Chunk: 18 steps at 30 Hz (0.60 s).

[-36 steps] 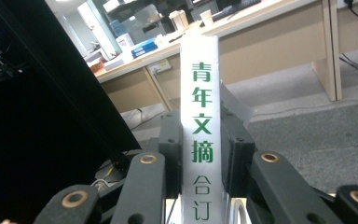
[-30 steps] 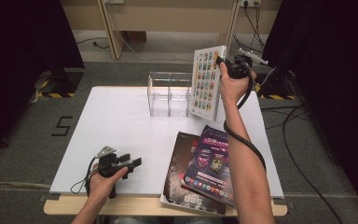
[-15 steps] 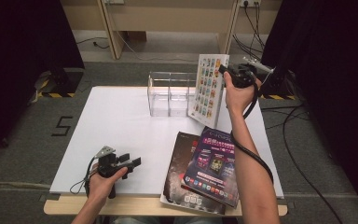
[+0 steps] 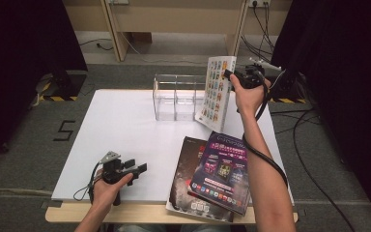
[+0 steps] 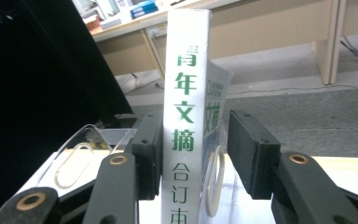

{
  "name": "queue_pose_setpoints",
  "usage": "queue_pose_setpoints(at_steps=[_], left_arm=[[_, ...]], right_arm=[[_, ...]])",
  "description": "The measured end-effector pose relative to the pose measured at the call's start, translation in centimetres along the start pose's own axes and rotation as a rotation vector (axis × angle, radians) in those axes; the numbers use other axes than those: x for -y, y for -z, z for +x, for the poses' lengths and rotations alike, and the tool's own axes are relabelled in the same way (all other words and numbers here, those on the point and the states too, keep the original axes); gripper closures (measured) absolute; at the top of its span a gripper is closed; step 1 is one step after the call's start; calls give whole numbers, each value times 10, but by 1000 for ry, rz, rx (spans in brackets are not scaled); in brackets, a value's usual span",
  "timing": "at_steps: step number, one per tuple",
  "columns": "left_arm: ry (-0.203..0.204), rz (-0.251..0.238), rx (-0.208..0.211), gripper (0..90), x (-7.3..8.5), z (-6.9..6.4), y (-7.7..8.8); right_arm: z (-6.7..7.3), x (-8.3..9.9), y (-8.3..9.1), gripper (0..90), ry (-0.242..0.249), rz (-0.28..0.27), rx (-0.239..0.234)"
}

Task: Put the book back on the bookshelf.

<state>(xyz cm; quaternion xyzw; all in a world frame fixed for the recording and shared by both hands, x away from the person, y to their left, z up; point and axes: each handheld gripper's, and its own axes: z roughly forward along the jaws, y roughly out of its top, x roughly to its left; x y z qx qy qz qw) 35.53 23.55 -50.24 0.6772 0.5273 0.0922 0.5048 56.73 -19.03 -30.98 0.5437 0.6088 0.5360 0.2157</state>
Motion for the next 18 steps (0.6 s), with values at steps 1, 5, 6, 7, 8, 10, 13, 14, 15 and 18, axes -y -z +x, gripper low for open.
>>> queue_pose_setpoints(at_steps=[1,5,6,7,8,10,13,14,15,18], left_arm=[[0,0,-1,320,0,0,0],[3,-7,-3,321,-1,1,2],[3,-7,-3,321,-1,1,2],[3,-7,-4,322,-1,1,3],[3,-7,-3,322,0,1,3],[3,-11,-3,322,-1,1,3],[4,-15,-6,322,-1,2,5],[6,-15,-7,322,-1,2,4],[8,-13,-9,322,-1,3,4],[6,-11,-7,323,-1,2,3]], right_arm=[[1,-1,-3,608,2,9,2],[7,-6,-7,734,-12,61,13],[8,-6,-7,736,-19,67,11],[11,-6,-6,737,-12,71,18],[13,-5,-5,736,-6,67,18],[16,-1,-2,737,11,53,20],[22,9,8,737,36,22,10],[23,13,12,736,44,17,5],[24,17,17,736,51,12,4],[23,26,27,735,61,-5,-2]])
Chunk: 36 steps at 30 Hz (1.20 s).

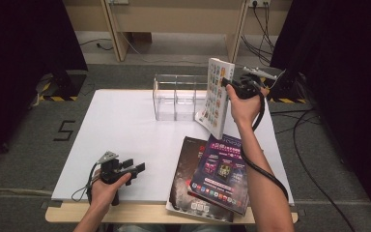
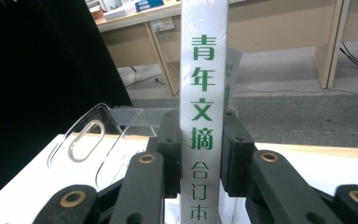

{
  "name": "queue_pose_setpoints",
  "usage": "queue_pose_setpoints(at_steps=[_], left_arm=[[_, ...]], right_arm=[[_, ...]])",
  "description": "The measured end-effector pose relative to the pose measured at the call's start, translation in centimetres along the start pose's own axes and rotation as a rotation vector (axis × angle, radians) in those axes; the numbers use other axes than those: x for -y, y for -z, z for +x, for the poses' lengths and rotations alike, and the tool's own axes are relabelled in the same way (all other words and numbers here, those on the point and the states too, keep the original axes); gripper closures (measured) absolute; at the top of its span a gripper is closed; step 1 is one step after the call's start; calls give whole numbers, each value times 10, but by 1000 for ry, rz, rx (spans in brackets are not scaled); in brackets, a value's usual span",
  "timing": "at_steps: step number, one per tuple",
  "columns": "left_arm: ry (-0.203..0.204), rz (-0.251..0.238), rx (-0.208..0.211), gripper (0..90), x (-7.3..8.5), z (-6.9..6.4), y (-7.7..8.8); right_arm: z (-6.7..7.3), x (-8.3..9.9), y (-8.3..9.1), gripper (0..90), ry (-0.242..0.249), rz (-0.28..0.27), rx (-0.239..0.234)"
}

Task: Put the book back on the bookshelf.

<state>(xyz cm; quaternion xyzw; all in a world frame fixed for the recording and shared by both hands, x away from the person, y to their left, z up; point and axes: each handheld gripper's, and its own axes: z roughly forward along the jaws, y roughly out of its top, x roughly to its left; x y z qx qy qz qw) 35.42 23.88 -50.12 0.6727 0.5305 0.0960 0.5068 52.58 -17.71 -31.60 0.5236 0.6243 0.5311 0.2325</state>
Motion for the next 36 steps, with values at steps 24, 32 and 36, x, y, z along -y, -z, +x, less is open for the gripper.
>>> queue_pose_setpoints(at_steps=[24,32,36], left_arm=[[4,1,2,322,0,-1,-1],[1,4,5,323,1,-3,-3],[2,5,4,323,1,-2,-3]], right_arm=[[-15,10,30,627,-3,44,20],[-22,-10,29,643,10,44,6],[-27,-20,23,650,2,85,-5]])
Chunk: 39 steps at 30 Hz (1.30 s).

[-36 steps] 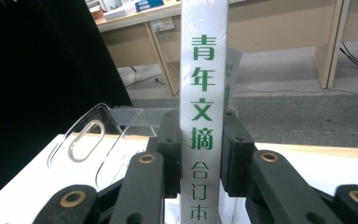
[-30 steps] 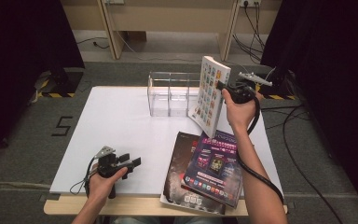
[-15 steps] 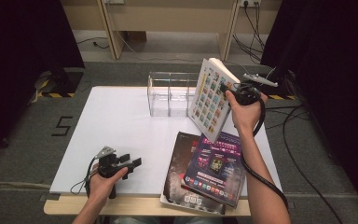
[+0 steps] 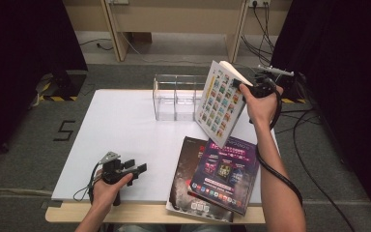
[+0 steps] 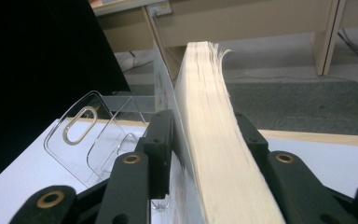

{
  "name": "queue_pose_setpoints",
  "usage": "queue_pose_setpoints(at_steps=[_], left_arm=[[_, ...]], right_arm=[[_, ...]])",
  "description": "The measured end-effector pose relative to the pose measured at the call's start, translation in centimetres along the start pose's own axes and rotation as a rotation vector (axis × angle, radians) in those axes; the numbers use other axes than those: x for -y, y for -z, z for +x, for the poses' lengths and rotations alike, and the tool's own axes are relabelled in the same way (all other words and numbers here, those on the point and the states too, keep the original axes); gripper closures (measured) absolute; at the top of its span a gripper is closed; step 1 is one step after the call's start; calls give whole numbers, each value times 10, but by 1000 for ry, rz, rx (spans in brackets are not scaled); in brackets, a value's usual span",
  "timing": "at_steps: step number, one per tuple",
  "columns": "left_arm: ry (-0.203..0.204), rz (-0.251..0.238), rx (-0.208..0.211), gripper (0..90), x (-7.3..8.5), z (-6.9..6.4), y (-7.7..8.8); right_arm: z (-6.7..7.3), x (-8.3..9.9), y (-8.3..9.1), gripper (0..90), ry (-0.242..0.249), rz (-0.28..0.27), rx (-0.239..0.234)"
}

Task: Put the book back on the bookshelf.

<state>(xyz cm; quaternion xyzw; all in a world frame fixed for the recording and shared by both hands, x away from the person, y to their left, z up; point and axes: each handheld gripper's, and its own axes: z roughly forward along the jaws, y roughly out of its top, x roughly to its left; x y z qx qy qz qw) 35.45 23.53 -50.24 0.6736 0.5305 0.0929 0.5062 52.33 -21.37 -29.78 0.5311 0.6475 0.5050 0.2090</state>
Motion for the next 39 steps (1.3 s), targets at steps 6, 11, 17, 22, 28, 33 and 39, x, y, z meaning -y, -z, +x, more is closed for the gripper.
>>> queue_pose_setpoints(at_steps=[6,11,17,22,28,33,39], left_arm=[[-3,2,0,323,0,0,0],[-8,5,3,324,0,0,-1],[-7,9,3,325,1,-1,-2],[-9,8,3,326,1,-1,-2],[-5,7,3,326,0,1,-1],[2,5,3,326,1,2,-1],[-2,5,5,326,0,2,0]], right_arm=[[-4,-7,-4,669,-9,52,-22],[-4,-8,-5,692,-4,75,-25],[-2,-13,-7,734,-9,117,-37],[4,-18,-8,742,-16,145,-32],[17,-21,-12,744,19,115,-15],[26,-25,-14,744,26,61,-1],[34,-31,-21,743,23,23,23]])
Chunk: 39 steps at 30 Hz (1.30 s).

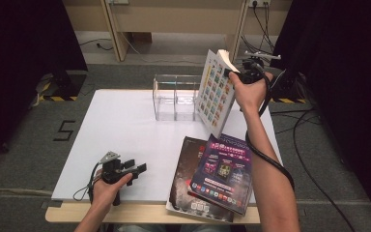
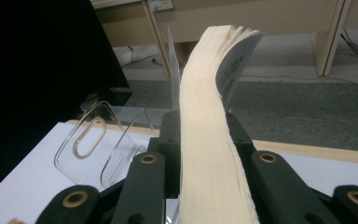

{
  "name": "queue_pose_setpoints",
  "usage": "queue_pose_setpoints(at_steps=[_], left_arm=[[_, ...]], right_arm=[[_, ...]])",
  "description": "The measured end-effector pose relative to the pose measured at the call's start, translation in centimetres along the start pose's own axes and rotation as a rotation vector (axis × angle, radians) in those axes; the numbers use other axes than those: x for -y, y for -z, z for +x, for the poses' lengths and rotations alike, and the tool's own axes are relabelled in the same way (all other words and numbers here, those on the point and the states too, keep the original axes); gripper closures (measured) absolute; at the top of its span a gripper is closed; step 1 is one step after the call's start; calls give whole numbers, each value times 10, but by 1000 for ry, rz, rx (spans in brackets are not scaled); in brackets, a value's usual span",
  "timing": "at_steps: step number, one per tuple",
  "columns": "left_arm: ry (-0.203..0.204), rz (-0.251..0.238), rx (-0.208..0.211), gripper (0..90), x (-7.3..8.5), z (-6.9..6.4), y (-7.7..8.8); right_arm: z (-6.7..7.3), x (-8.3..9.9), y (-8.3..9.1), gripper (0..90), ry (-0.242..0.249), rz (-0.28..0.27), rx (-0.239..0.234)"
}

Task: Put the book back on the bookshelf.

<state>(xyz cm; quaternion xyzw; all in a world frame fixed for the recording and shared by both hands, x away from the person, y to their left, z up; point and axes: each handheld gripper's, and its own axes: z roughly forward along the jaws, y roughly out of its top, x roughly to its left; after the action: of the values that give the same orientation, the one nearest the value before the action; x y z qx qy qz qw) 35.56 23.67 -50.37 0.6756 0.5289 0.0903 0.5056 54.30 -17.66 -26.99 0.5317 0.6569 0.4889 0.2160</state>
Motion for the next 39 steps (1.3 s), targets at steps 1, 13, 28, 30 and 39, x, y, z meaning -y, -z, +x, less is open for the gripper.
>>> queue_pose_setpoints(at_steps=[1,13,28,30,39], left_arm=[[0,0,0,326,0,0,0],[4,-4,3,327,0,1,0],[6,-7,4,328,-1,3,1],[6,-7,4,329,-1,3,1],[0,-4,3,329,-1,2,1]], right_arm=[[1,-1,-2,744,-3,-4,4],[8,-14,-22,743,-1,-54,50],[13,-11,-41,743,-14,-88,61],[14,-9,-44,743,-15,-92,64],[12,1,-50,742,-6,-97,79]])
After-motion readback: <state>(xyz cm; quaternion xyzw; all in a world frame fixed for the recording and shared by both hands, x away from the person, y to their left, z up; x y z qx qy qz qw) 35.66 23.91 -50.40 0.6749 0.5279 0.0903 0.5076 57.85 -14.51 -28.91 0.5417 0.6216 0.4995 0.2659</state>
